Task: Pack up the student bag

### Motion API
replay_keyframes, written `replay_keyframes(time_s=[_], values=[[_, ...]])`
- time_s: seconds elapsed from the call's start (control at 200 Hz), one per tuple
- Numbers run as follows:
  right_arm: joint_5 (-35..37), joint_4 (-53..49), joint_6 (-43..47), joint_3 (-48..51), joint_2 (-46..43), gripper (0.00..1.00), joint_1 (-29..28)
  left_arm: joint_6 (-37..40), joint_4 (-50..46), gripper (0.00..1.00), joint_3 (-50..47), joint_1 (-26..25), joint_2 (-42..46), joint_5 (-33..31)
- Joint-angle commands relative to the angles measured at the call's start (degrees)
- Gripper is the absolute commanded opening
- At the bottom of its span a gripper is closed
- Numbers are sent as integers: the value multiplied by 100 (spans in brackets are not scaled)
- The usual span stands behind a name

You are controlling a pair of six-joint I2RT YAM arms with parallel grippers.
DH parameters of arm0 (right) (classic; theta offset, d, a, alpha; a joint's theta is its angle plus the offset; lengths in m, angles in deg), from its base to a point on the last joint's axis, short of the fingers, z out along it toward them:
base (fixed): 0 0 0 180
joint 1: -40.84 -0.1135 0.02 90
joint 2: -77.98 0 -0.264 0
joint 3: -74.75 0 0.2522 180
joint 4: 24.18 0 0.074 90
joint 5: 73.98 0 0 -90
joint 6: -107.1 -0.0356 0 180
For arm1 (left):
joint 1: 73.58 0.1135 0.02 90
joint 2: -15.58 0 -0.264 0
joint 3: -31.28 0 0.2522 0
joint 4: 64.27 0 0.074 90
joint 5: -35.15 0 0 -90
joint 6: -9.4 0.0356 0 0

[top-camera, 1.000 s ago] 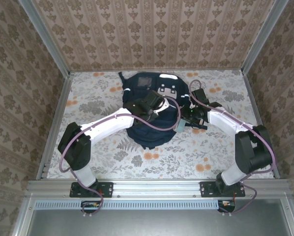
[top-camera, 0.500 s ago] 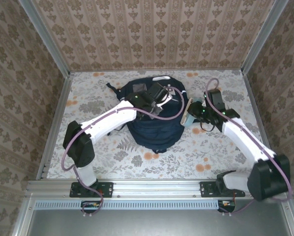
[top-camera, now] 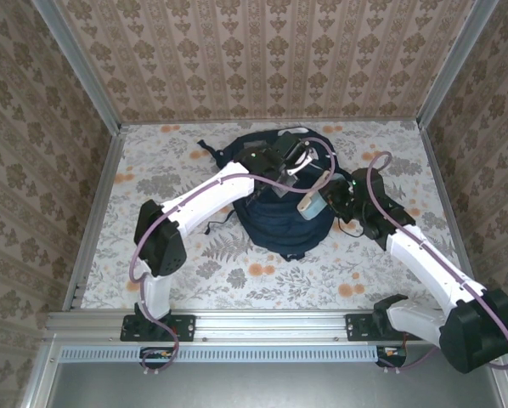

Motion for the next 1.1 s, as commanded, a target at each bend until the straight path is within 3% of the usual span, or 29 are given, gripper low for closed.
replay_keyframes(time_s=[0.0, 0.21, 0.625, 0.69, 0.725, 0.76, 0.835, 1.09], values=[[-75, 1297, -811, 159, 257, 24, -257, -326, 371, 5, 531, -120, 33, 342], [315, 2126, -1485, 178, 627, 25, -384, -622, 109, 5, 907, -114, -130, 373], [516, 3099, -1564, -77, 1883, 24, -340, -890, -109, 5, 1132, -22, -34, 651], [270, 3201, -1568, -141, 2072, 28, -260, -905, -109, 4, 1110, 10, -15, 705], [142, 3210, -1580, -169, 2118, 35, -238, -913, -108, 4, 1106, 30, -24, 736], [79, 3036, -1552, -223, 2112, 46, -236, -920, -109, 4, 1092, 53, -30, 758], [54, 2188, -1365, -415, 1961, 59, -236, -977, -109, 4, 1082, 119, -43, 829], [428, 448, -1127, -297, 817, 62, -231, -1072, -43, 5, 1043, 329, -47, 1073]])
